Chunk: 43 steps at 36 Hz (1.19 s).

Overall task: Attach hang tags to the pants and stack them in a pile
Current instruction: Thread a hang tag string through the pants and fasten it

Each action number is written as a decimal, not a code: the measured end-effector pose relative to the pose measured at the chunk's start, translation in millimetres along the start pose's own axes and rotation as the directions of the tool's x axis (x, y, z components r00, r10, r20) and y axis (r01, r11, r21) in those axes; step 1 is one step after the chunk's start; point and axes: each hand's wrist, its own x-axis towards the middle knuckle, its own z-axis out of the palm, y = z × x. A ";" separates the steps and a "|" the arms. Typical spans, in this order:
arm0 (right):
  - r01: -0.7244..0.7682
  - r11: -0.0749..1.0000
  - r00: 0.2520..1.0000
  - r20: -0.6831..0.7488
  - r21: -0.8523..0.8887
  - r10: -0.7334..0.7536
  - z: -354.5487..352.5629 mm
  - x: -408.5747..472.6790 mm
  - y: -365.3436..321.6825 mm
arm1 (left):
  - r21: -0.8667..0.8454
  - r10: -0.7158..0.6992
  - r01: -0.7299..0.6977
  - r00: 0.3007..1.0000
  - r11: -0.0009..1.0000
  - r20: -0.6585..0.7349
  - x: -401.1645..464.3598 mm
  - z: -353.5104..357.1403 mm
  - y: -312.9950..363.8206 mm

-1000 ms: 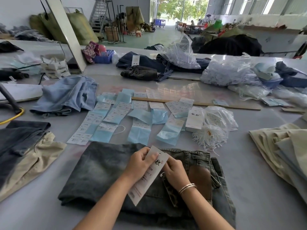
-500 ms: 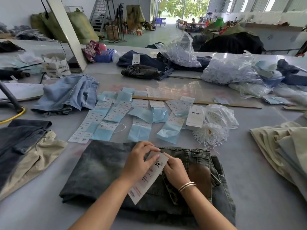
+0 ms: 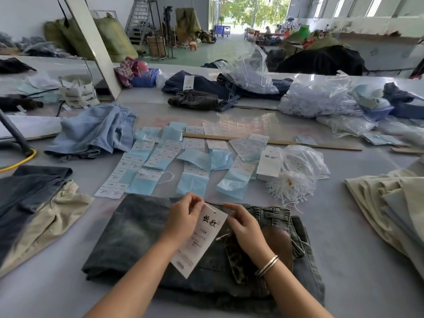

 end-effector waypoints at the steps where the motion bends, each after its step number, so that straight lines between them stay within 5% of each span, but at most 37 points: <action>1: -0.041 0.998 0.999 0.001 0.052 0.041 -2.1 0.2 -1.6 | -0.007 -0.011 0.011 1.000 1.000 -0.005 2.1 -1.9 0.1; 8: -0.167 0.881 0.977 -0.044 0.442 0.207 -13.6 -0.9 -15.7 | 0.030 0.048 -0.051 0.995 0.998 0.082 11.7 -6.2 16.5; 14: 0.052 0.948 0.992 -0.127 0.315 -0.013 -23.8 -9.6 -28.4 | -0.106 0.268 -0.253 0.951 0.962 0.156 8.8 14.2 51.9; 19: -0.042 0.880 0.972 -0.184 0.473 0.145 -40.1 -27.1 -19.2 | -0.157 0.175 -0.151 0.972 0.976 0.154 9.3 39.5 66.2; 30: -0.100 0.843 0.919 -0.275 0.529 0.282 -73.1 -34.6 -11.4 | -0.267 0.173 -0.087 0.933 0.960 0.317 15.3 87.8 91.0; 34: -0.123 0.813 0.883 -0.311 0.570 0.352 -81.0 -39.3 2.1 | -0.079 0.175 -0.157 0.914 0.984 0.366 18.4 101.9 87.0; 39: -0.139 0.923 0.874 -0.393 0.359 0.285 -84.1 -39.1 10.1 | 0.208 0.251 -0.386 0.842 0.899 0.478 24.0 113.3 87.7; 43: -0.155 0.973 0.839 -0.542 -0.169 0.039 -90.0 -35.5 17.8 | 0.299 0.269 -0.437 0.842 0.849 0.467 32.0 117.1 87.8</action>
